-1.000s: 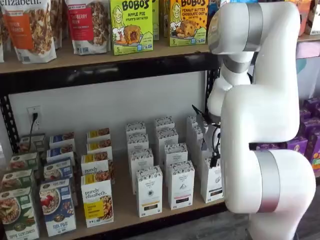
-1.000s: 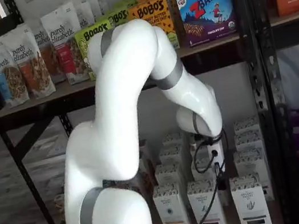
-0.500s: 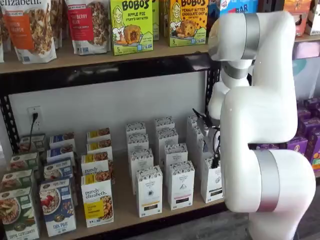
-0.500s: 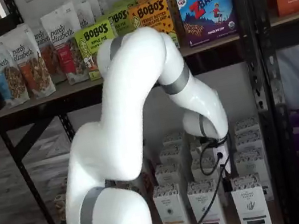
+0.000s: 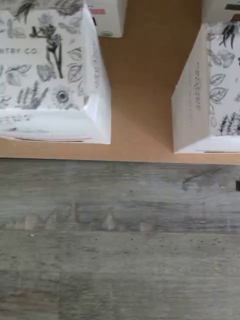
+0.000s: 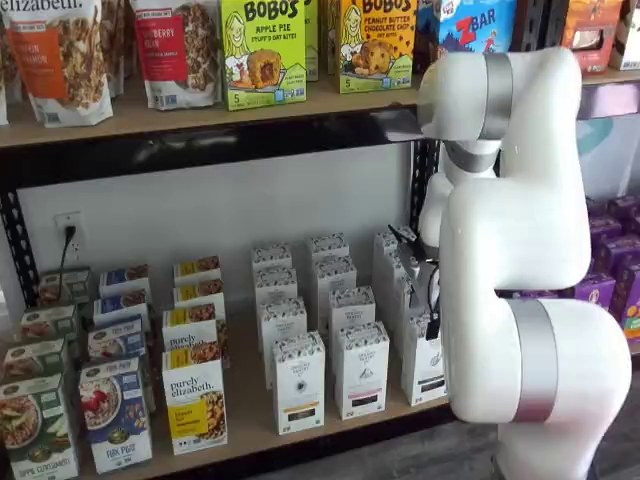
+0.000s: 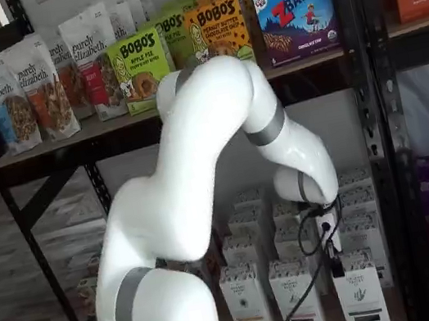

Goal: Pick up the white box with a green strip in the middle, on the bottom shelf, the sixth box from the left

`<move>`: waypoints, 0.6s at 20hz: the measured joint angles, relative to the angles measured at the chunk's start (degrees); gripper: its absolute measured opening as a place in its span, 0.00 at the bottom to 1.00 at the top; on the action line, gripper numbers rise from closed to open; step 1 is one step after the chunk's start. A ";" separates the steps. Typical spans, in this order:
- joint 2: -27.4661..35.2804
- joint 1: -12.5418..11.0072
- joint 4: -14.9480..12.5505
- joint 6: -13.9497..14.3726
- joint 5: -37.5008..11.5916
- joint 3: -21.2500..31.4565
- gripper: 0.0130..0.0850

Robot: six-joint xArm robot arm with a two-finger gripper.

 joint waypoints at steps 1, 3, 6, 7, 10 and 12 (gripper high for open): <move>0.61 0.00 -0.38 0.33 0.12 -0.72 1.00; 2.45 0.04 -1.51 1.39 0.28 -2.74 1.00; 4.50 0.09 -2.88 2.63 -0.06 -4.71 1.00; 5.21 0.09 -2.65 2.41 -0.07 -5.44 1.00; 6.68 -0.03 -2.06 1.78 0.01 -7.04 1.00; 7.56 -0.14 -2.27 1.88 0.09 -8.04 1.00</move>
